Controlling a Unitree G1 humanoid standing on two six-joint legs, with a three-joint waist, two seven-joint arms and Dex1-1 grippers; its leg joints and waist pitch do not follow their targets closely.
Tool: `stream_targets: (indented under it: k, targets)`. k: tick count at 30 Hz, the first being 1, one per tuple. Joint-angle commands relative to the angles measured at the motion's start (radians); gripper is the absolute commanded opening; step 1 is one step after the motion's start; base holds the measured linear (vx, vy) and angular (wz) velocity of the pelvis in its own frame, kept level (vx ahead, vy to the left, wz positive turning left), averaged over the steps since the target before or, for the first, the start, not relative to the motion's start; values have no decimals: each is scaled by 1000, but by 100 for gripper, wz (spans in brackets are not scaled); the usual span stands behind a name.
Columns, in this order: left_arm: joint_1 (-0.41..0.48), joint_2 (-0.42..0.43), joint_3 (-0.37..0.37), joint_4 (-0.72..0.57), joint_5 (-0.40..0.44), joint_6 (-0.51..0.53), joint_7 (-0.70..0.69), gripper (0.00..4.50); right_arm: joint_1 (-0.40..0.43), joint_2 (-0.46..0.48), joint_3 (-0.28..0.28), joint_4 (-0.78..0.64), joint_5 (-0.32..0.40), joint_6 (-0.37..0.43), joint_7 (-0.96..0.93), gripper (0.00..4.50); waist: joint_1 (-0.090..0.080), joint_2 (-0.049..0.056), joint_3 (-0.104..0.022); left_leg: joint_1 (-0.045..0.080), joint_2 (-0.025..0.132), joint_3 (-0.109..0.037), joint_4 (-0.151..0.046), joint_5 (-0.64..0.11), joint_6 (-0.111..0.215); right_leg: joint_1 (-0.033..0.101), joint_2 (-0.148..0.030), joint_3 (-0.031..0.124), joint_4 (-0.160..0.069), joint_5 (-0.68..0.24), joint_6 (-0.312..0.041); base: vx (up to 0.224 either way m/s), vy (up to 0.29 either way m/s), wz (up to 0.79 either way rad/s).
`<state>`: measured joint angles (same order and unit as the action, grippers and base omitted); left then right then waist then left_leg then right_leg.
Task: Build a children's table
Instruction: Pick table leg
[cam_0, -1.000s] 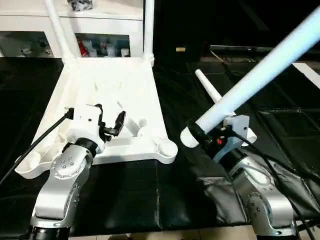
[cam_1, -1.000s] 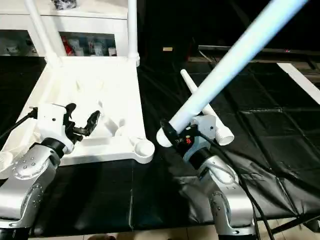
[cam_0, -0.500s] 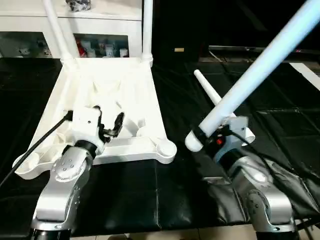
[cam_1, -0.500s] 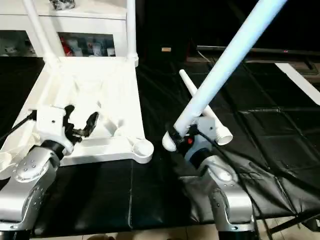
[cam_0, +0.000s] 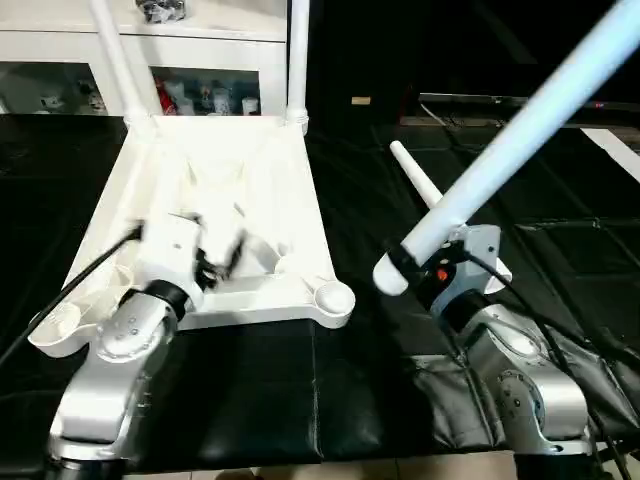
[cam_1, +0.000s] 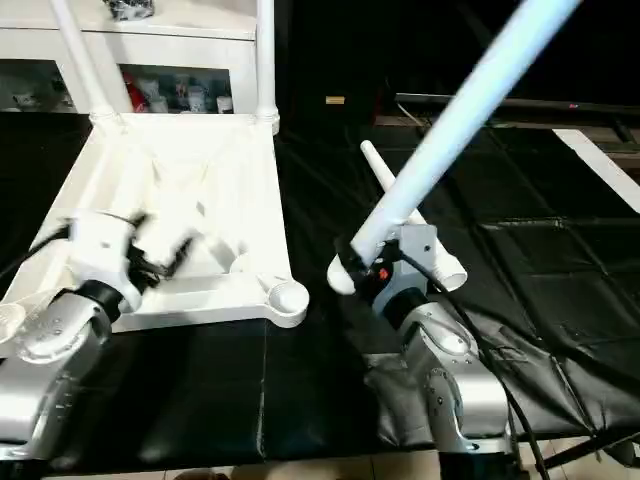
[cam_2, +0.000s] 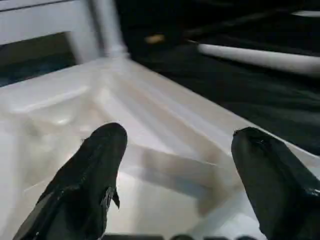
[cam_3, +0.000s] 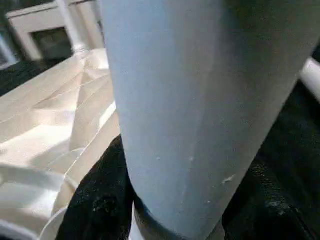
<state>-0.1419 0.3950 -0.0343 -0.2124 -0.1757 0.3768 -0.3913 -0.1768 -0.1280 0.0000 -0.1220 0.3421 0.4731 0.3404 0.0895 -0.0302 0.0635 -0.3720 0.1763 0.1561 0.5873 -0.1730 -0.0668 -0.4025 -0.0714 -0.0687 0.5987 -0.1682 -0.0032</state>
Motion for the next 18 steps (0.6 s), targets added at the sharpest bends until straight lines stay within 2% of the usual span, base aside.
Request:
stream_targets:
  k: [1,2,4,6,7,8,9,12,13,14,16,18]
  targets:
    - [-39,61,-37,18,-44,31,-144,384,-29,-23,3,20,7,8,42,191,1,4,-63,12,40,-9,-79,-279,-19,37,-64,50,-73,-334,-102,0,0,0]
    - [-42,66,-39,19,-46,33,-152,384,-30,-25,3,21,7,7,45,191,1,4,-63,12,40,-9,-79,-279,-19,37,-64,50,-73,-334,-102,0,0,0]
    - [-67,130,-71,32,-60,66,-257,384,-48,-40,4,34,9,5,71,191,2,6,-61,15,40,-9,-80,-292,-24,35,-65,51,-73,-365,-103,0,0,0]
    - [-75,154,-85,38,-65,77,-298,384,-54,-45,4,39,9,9,77,191,2,8,-62,13,41,-10,-81,-283,-28,38,-67,51,-70,-351,-109,0,0,0]
    - [-97,204,-122,56,-71,110,-387,384,-67,-58,6,53,-8,1,80,191,2,11,-64,16,40,-9,-80,-283,-31,36,-65,51,-68,-344,-116,0,0,0]
    - [-100,208,-125,59,-71,112,-395,384,-68,-59,6,54,-9,-1,80,191,2,12,-64,18,39,-10,-80,-286,-33,35,-64,51,-66,-344,-119,0,0,0]
    - [-125,242,-159,83,-62,118,-467,384,-79,-64,3,62,0,1,93,191,1,10,-63,17,38,-8,-81,-286,-34,36,-63,52,-69,-343,-119,0,0,0]
    - [-154,255,-187,116,-50,89,-518,384,-84,-64,-1,53,40,10,126,191,2,13,-63,20,39,-7,-80,-298,-33,36,-66,53,-70,-350,-124,0,0,0]
    - [-191,259,-213,154,-44,72,-557,384,-88,-66,3,45,48,8,147,191,2,12,-64,19,42,-8,-80,-300,-38,38,-68,53,-66,-343,-133,0,0,0]
    - [-210,263,-231,176,-36,69,-581,384,-90,-69,5,42,49,8,156,191,6,13,-63,24,40,-6,-79,-307,-35,34,-67,53,-71,-365,-128,0,0,0]
    - [-222,267,-244,192,-24,62,-598,384,-91,-70,6,42,49,7,161,191,5,13,-64,18,42,-9,-81,-300,-41,41,-69,53,-68,-356,-130,0,0,0]
    - [-258,268,-289,269,33,-5,-629,366,-94,-69,8,43,52,-4,172,191,5,15,-64,19,41,-9,-80,-297,-41,39,-69,53,-70,-355,-131,0,0,0]
